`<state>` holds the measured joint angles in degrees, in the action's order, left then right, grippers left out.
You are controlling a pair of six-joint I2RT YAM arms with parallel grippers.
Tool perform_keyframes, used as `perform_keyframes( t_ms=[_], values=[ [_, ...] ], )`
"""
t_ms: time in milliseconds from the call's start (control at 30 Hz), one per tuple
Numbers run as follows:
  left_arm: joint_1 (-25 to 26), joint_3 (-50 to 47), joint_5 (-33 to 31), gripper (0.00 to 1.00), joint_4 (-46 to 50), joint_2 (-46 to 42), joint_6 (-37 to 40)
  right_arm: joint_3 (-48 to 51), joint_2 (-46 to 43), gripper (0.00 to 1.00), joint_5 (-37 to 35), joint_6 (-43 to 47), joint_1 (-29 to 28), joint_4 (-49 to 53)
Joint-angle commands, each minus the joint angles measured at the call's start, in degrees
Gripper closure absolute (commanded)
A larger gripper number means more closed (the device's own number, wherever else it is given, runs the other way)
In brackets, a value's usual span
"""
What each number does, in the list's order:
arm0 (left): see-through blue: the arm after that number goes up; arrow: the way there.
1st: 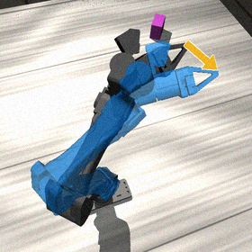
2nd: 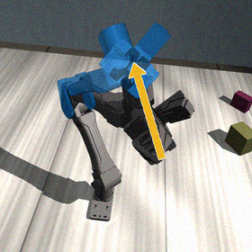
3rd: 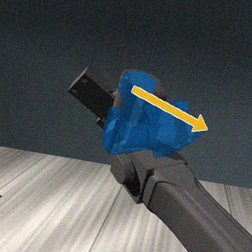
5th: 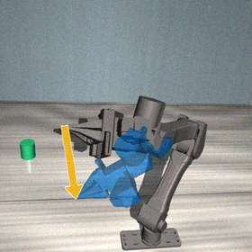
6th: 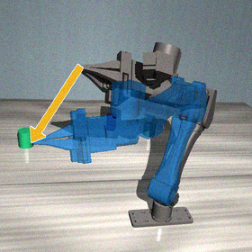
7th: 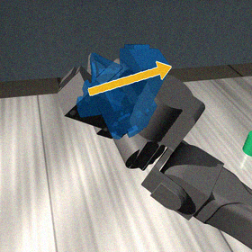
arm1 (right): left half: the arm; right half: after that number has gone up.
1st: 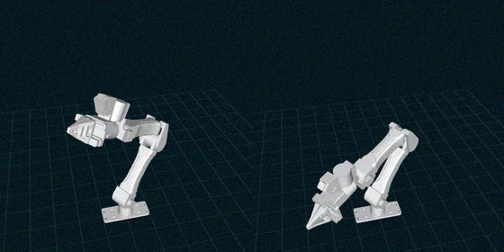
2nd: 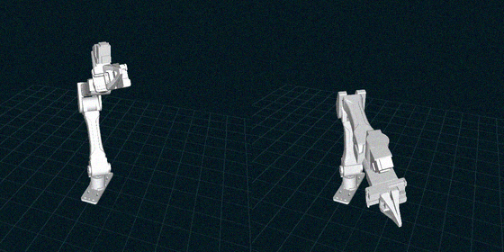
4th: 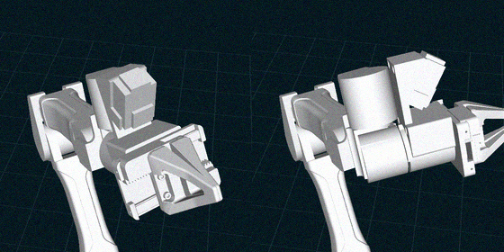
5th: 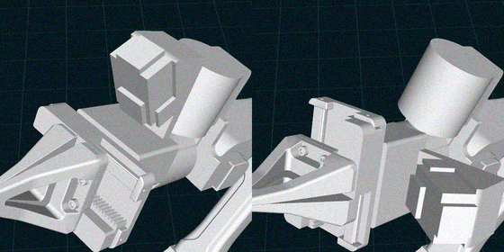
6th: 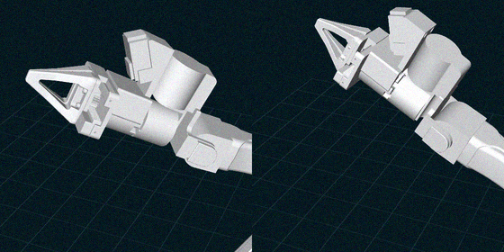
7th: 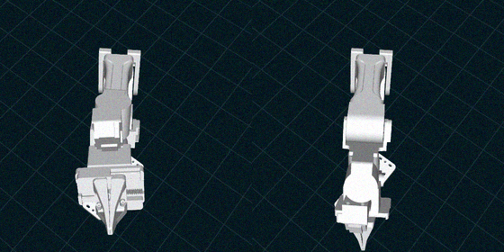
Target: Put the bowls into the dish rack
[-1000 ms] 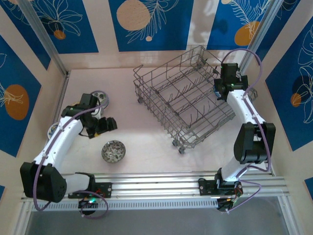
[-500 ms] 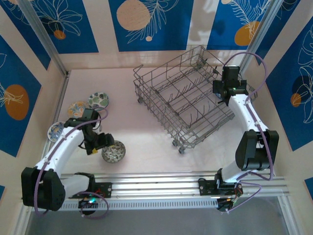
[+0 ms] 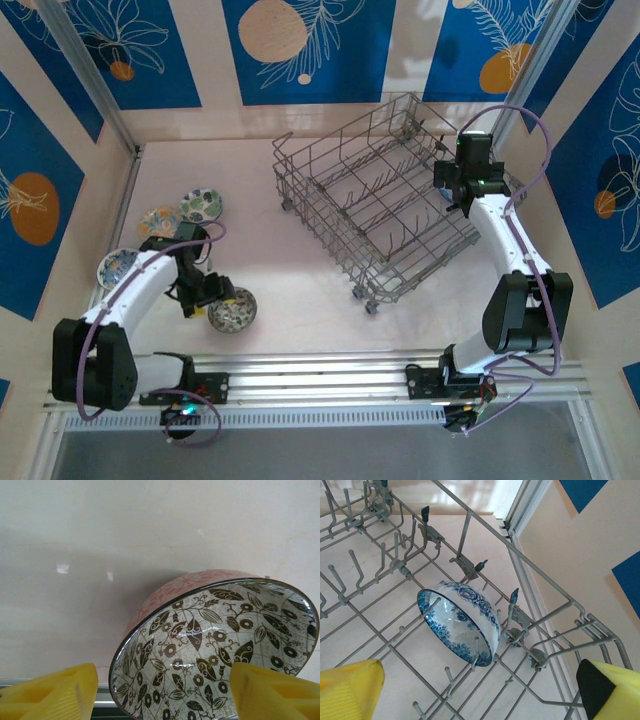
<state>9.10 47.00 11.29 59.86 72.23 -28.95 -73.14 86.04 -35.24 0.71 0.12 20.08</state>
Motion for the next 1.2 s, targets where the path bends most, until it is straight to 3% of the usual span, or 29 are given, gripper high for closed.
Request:
perform_keyframes(
  t_ms=[0,300,1167],
  values=[
    [-0.2,-0.5,2.8,0.31,0.8,1.8,1.6,-0.8,-2.3,0.01,1.4,-1.0,-0.1,-2.2],
    [0.1,-0.2,5.0,0.38,-0.5,5.2,2.9,-0.6,-1.8,0.01,1.7,-1.6,0.1,-2.1],
    [5.8,1.4,6.4,0.84,-4.6,8.7,3.1,-3.5,-0.6,0.00,0.9,-1.9,-1.2,-0.2]
  ],
)
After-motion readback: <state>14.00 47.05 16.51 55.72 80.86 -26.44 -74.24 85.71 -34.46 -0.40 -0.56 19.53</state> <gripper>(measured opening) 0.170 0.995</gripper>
